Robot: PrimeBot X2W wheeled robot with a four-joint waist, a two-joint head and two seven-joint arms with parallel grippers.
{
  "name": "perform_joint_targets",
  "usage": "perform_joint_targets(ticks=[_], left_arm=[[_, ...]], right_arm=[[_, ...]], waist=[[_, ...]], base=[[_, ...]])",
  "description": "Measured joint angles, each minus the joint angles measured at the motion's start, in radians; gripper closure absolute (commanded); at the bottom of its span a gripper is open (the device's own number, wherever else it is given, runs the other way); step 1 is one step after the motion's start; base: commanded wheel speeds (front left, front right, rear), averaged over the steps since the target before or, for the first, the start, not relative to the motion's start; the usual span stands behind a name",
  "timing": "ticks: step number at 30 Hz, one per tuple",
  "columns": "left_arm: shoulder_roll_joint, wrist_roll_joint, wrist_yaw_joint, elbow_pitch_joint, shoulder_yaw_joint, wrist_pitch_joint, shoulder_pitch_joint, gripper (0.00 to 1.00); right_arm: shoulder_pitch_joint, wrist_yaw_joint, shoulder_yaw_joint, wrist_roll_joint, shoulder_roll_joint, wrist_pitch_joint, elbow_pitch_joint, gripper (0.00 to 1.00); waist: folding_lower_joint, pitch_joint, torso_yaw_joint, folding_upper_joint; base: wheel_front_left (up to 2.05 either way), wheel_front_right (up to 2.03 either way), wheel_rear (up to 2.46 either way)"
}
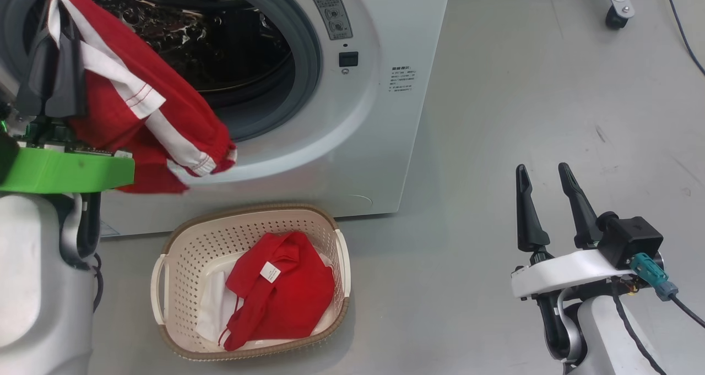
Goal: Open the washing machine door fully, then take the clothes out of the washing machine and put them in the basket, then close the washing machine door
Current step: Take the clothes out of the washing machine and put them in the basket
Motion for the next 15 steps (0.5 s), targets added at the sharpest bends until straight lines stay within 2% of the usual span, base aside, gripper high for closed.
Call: perform_joint_targets(ticks=[8,15], left_arm=[[-0.002,0.0,0.0,-0.085,0.015,0.0,0.035,1.0],[-0.002,0.007,0.0,-0.079,-0.027,0.011,0.123,1.0]], right_arm=[[0.001,0.0,-0.001,0.0,0.0,0.0,-0.003,0.0],[0.001,0.0,0.002,0.001,0.0,0.0,-0.013,0.0]], waist=[[0.0,0.002,-0.005,0.0],[0.0,0.012,-0.009,0.0001]], base=[[0.0,0.0,0.0],[0.0,0.0,0.0]])
